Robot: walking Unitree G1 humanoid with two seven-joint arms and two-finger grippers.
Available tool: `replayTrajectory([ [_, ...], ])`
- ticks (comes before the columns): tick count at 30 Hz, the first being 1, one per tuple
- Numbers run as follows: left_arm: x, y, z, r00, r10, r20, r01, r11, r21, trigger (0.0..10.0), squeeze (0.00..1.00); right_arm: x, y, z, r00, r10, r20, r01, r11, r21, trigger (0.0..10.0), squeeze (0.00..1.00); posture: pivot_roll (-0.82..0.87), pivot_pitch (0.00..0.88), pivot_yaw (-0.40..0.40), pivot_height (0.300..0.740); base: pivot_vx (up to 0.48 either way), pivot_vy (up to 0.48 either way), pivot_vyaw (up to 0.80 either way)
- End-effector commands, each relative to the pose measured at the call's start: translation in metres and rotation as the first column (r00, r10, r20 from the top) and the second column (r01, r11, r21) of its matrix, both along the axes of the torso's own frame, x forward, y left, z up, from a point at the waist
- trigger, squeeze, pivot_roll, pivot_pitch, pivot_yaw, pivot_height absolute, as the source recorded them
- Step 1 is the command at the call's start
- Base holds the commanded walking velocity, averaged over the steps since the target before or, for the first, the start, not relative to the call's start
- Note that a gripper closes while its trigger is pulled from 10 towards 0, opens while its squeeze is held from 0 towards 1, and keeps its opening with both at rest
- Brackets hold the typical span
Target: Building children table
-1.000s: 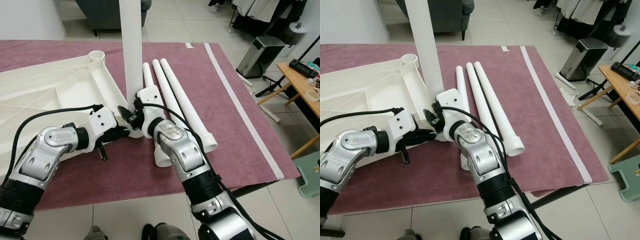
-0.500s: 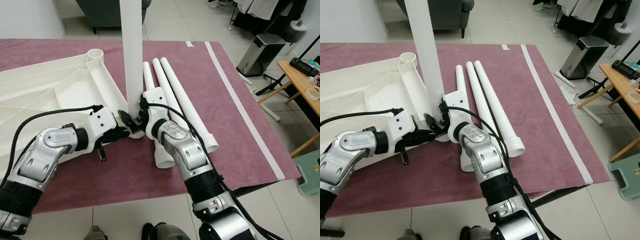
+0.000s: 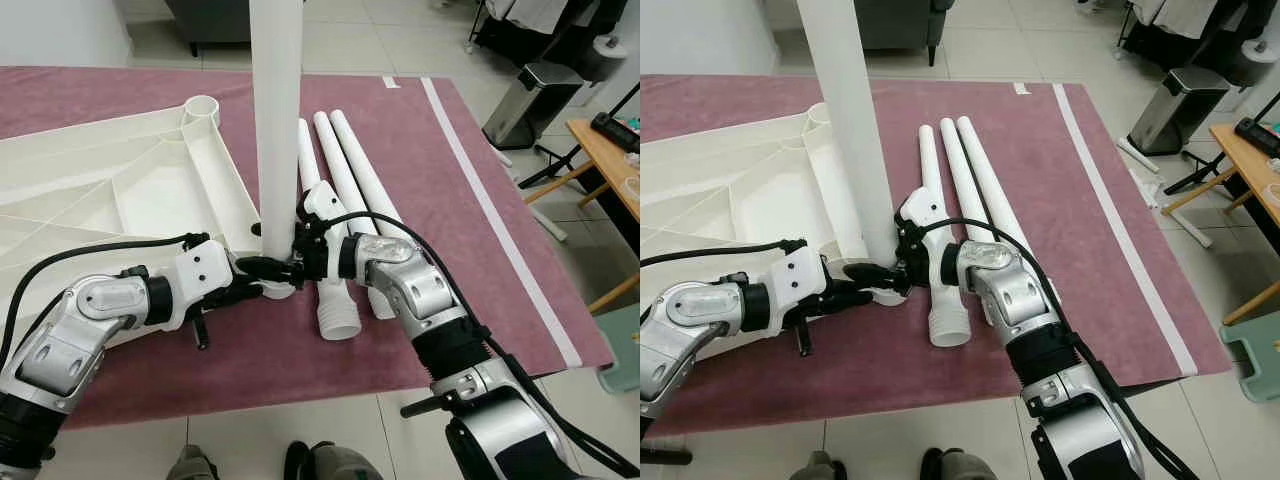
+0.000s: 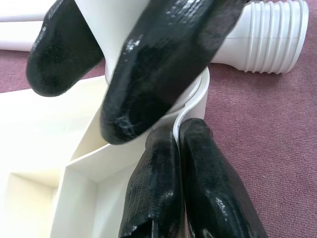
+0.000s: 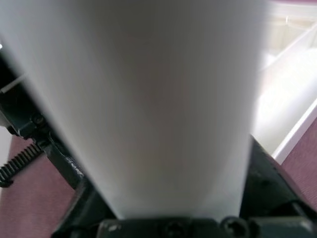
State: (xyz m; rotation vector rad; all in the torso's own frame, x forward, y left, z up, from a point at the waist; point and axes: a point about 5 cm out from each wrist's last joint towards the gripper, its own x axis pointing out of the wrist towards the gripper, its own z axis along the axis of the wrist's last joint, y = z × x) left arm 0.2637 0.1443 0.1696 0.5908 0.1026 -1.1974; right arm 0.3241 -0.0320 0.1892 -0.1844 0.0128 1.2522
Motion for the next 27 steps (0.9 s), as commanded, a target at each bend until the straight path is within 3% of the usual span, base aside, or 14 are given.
replayTrajectory([
  [1,-0.014,-0.023,0.004,0.979,-0.204,-0.014,0.204,0.978,-0.04,0.0,0.0,0.003,0.007,-0.007,0.998,-0.056,-0.024,0.055,0.998,-0.031,0.0,0.0,0.14,0.145,-0.084,0.74,0.0,0.0,0.0],
  [4,-0.011,-0.025,0.003,0.981,-0.191,-0.011,0.191,0.98,-0.049,0.0,0.0,0.004,0.009,-0.013,0.992,-0.117,-0.037,0.115,0.992,-0.048,0.0,0.0,0.14,0.146,-0.085,0.74,0.0,0.0,0.0],
  [5,-0.007,-0.027,0.004,0.984,-0.178,-0.004,0.177,0.982,-0.061,0.0,0.0,0.005,0.012,-0.02,0.973,-0.224,-0.046,0.22,0.972,-0.076,0.0,0.0,0.14,0.146,-0.084,0.74,0.0,0.0,0.0],
  [8,-0.007,-0.027,0.004,0.984,-0.178,-0.004,0.177,0.982,-0.061,0.0,0.0,0.005,0.012,-0.02,0.973,-0.224,-0.046,0.22,0.972,-0.076,0.0,0.0,0.14,0.146,-0.084,0.74,0.0,0.0,0.0],
  [9,-0.003,-0.029,0.006,0.987,-0.163,0.004,0.163,0.984,-0.072,0.0,0.0,0.007,0.013,-0.027,0.943,-0.329,-0.053,0.322,0.94,-0.108,0.0,0.0,0.14,0.146,-0.083,0.74,0.0,0.0,0.0],
  [10,-0.003,-0.029,0.006,0.987,-0.163,0.004,0.163,0.984,-0.072,0.0,0.0,0.007,0.013,-0.027,0.943,-0.329,-0.053,0.322,0.94,-0.108,0.0,0.0,0.14,0.146,-0.083,0.74,0.0,0.0,0.0],
  [11,0.004,-0.031,0.008,0.99,-0.14,0.014,0.141,0.986,-0.086,0.0,0.0,0.008,0.014,-0.035,0.882,-0.466,-0.065,0.455,0.881,-0.13,0.0,0.0,0.13,0.144,-0.08,0.74,0.0,0.0,0.0],
  [13,0.004,-0.031,0.008,0.99,-0.14,0.014,0.141,0.986,-0.086,0.0,0.0,0.008,0.014,-0.035,0.882,-0.466,-0.065,0.455,0.881,-0.13,0.0,0.0,0.13,0.144,-0.08,0.74,0.0,0.0,0.0],
  [14,0.013,-0.033,0.009,0.994,-0.103,0.024,0.105,0.99,-0.093,0.0,0.0,0.007,0.015,-0.041,0.801,-0.593,-0.081,0.58,0.802,-0.14,0.0,0.0,0.13,0.141,-0.076,0.74,0.0,0.0,0.0],
  [16,0.013,-0.033,0.009,0.994,-0.103,0.024,0.105,0.99,-0.093,0.0,0.0,0.007,0.015,-0.041,0.801,-0.593,-0.081,0.58,0.802,-0.14,0.0,0.0,0.13,0.141,-0.076,0.74,0.0,0.0,0.0],
  [17,0.026,-0.035,0.008,0.998,-0.043,0.035,0.046,0.995,-0.093,0.0,0.0,0.003,0.018,-0.047,0.684,-0.722,-0.107,0.707,0.692,-0.148,0.0,0.0,0.13,0.138,-0.073,0.74,0.0,0.0,0.0],
  [19,0.026,-0.035,0.008,0.998,-0.043,0.035,0.046,0.995,-0.093,0.0,0.0,0.003,0.018,-0.047,0.684,-0.722,-0.107,0.707,0.692,-0.148,0.0,0.0,0.13,0.138,-0.073,0.74,0.0,0.0,0.0],
  [20,0.032,-0.035,0.008,0.999,-0.006,0.043,0.01,0.996,-0.093,0.0,0.0,0.002,0.02,-0.048,0.66,-0.742,-0.121,0.727,0.671,-0.148,0.0,0.0,0.13,0.136,-0.075,0.74,0.0,0.0,0.0],
  [27,0.05,-0.029,0.008,0.988,0.123,0.09,-0.115,0.99,-0.08,0.0,0.0,0.002,0.024,-0.048,0.649,-0.751,-0.122,0.738,0.661,-0.136,0.0,0.0,0.13,0.134,-0.078,0.74,0.0,0.0,0.0],
])
